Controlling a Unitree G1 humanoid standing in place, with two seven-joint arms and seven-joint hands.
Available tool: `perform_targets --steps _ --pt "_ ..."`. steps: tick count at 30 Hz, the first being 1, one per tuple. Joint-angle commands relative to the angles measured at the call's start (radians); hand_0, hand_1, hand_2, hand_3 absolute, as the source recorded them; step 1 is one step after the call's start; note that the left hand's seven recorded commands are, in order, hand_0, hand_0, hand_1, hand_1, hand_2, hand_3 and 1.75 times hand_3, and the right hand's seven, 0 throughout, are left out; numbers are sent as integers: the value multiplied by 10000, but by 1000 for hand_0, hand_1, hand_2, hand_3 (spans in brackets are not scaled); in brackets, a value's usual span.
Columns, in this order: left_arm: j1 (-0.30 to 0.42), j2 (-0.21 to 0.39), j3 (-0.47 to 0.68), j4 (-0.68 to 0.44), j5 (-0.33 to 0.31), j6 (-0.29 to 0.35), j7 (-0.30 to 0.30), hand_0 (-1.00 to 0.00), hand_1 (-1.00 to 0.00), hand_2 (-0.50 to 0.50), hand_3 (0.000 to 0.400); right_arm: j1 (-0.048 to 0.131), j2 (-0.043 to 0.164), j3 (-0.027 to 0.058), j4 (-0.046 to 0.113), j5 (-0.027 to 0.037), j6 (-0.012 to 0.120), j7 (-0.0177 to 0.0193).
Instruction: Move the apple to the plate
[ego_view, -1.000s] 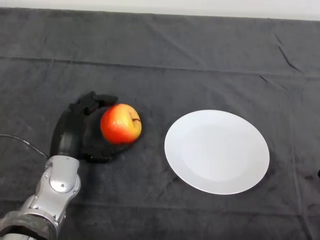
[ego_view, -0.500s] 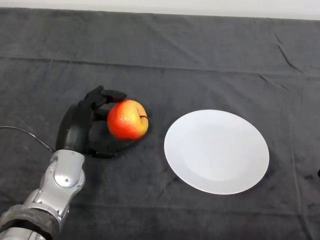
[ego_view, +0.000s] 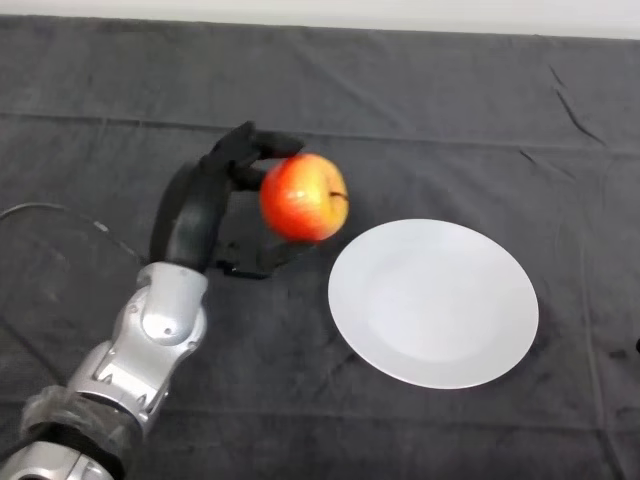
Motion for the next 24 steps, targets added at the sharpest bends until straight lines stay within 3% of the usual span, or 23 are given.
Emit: perform_targets --steps 1,13,24 --pt "-292 1 -359 -467 170 79 171 -1000 -1000 0 400 1116 748 -79 880 171 877 -30" --pt "-643 -330 -1497 -447 168 198 344 -1000 -1000 0 400 1120 750 -68 867 180 886 -30" --pt "-1118 -676 -2764 170 -312 143 577 -1000 -1000 0 400 1116 748 -64 878 185 879 -30"
